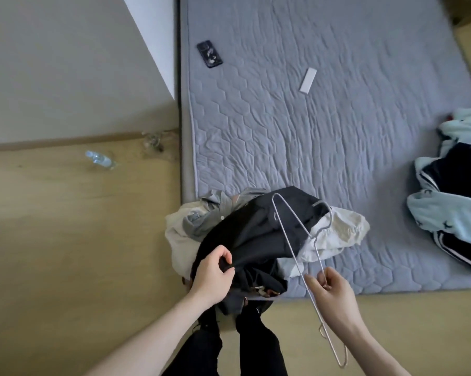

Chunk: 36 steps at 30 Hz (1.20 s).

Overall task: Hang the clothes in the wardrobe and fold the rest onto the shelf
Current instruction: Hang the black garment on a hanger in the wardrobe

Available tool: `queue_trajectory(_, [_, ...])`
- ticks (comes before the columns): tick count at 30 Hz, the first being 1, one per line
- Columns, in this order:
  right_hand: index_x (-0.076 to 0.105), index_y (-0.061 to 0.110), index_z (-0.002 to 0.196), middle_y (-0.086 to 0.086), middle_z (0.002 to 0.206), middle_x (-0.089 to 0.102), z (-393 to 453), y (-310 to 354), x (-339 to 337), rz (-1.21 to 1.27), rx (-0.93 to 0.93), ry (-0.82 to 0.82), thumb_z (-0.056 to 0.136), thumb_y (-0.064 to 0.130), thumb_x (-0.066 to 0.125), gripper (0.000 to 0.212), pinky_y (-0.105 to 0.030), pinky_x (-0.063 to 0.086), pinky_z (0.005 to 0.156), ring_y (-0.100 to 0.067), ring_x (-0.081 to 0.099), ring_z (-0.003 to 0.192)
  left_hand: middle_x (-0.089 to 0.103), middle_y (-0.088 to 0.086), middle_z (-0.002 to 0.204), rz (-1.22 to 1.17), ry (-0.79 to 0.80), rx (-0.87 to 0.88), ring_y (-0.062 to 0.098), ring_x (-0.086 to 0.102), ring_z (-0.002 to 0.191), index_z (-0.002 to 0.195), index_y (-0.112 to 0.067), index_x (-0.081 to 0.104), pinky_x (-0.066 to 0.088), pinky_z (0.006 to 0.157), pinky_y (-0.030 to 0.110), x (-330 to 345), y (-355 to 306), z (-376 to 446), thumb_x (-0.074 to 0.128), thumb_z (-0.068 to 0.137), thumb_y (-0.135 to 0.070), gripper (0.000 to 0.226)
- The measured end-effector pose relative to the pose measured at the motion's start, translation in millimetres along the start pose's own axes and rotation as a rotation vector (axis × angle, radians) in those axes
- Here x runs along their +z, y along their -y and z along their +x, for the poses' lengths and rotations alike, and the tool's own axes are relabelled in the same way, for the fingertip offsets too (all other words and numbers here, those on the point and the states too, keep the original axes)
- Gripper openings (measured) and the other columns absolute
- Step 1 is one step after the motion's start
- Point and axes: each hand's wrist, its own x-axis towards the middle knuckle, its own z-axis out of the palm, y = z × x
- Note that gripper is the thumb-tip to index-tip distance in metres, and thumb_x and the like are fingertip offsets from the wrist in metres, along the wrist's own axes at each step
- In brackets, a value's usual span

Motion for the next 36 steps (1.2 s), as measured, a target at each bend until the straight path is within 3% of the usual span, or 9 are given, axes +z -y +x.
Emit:
queue_trajectory(7, [0.05, 0.015, 0.094, 0.007, 0.091, 0.063, -81, 54, 16, -0.078, -0.074, -0.091, 0.082, 0.022, 0.082, 0.035, -0.036, 0.043, 0.067, -0.019, 0.057, 0.076, 0.034, -0.003, 0.062, -0.286, 0.067, 0.202, 0.018, 0.031, 0.056, 0.074, -0.024, 0.042, 0.027, 0.055, 0.032, -97, -87, -108, 0.061, 0.077, 0.002, 0.033])
queue_trajectory(12, [0.039, 0.024, 0.118, 0.008, 0.123, 0.05, -128, 81, 35, -0.115, -0.135, -0.127, 0.071, 0.018, 0.089, 0.069, -0.038, 0.046, 0.08, -0.021, 0.059, 0.101, 0.034, -0.004, 0.072, -0.477, 0.15, 0.336, 0.013, 0.033, 0.069, 0.069, -0.026, 0.04, 0.029, 0.062, 0.026, -175, -115, -164, 0.067, 0.067, -0.007, 0.033])
queue_trajectory(14, [0.038, 0.025, 0.12, 0.012, 0.118, 0.051, -143, 91, 47, -0.152, -0.213, -0.083, 0.068, 0.018, 0.091, 0.075, -0.036, 0.044, 0.076, -0.013, 0.056, 0.096, 0.031, 0.003, 0.074, -0.626, 0.281, 0.342, 0.016, 0.031, 0.068, 0.072, -0.023, 0.039, 0.025, 0.06, 0.029, -200, -118, -183, 0.067, 0.071, -0.001, 0.035])
queue_trajectory(19, [0.058, 0.02, 0.093, 0.003, 0.089, 0.069, -158, 125, 72, 0.004, -0.328, -0.066, 0.079, -0.01, 0.06, 0.033, -0.034, 0.051, 0.071, -0.021, 0.067, 0.087, 0.032, 0.01, 0.076, -0.771, 0.437, 0.345, 0.016, 0.035, 0.065, 0.078, -0.02, 0.042, 0.026, 0.056, 0.033, -242, -120, -216, 0.064, 0.076, 0.002, 0.032])
queue_trajectory(22, [0.068, 0.013, 0.1, 0.001, 0.092, 0.076, -175, 159, 73, 0.27, -0.362, -0.04, 0.095, -0.001, 0.06, 0.017, -0.021, 0.053, 0.073, -0.005, 0.07, 0.084, 0.051, 0.011, 0.082, -1.021, 0.473, 0.218, 0.022, 0.053, 0.072, 0.082, -0.017, 0.056, 0.045, 0.063, 0.03, -267, -109, -222, 0.057, 0.083, -0.008, 0.009])
queue_trajectory(25, [0.061, 0.001, 0.099, -0.004, 0.086, 0.07, -188, 186, 71, 0.354, -0.429, 0.046, 0.099, 0.002, 0.057, 0.004, -0.027, 0.051, 0.072, -0.01, 0.064, 0.078, 0.069, 0.02, 0.106, -1.287, 0.374, -0.004, 0.033, 0.065, 0.101, 0.099, -0.008, 0.074, 0.05, 0.098, 0.04, -265, -70, -209, 0.049, 0.095, -0.023, 0.03])
queue_trajectory(29, [0.041, 0.006, 0.081, -0.005, 0.071, 0.044, -210, 211, 75, 0.415, -0.494, 0.1, 0.099, 0.002, 0.054, 0.022, -0.029, 0.037, 0.057, -0.016, 0.043, 0.066, 0.071, 0.017, 0.101, -1.11, 0.231, -0.186, 0.031, 0.07, 0.094, 0.101, -0.007, 0.079, 0.048, 0.097, 0.042, -228, -23, -205, 0.071, 0.08, -0.033, 0.034])
queue_trajectory(34, [0.038, 0.022, 0.074, -0.001, 0.065, 0.035, -233, 210, 85, 0.372, -0.531, 0.203, 0.097, -0.001, 0.051, 0.035, -0.024, 0.029, 0.048, -0.014, 0.034, 0.058, 0.062, 0.019, 0.133, -1.055, 0.385, -0.373, 0.036, 0.059, 0.124, 0.135, -0.005, 0.065, 0.038, 0.117, 0.049, -198, 23, -207, 0.087, 0.075, -0.045, 0.076])
queue_trajectory(36, [0.038, 0.019, 0.075, -0.002, 0.065, 0.034, -239, 208, 85, 0.408, -0.513, 0.232, 0.097, -0.004, 0.05, 0.034, -0.024, 0.028, 0.047, -0.014, 0.034, 0.057, 0.061, 0.02, 0.125, -1.069, 0.478, -0.4, 0.036, 0.057, 0.119, 0.13, -0.002, 0.066, 0.042, 0.11, 0.048, -196, 33, -204, 0.085, 0.077, -0.045, 0.071])
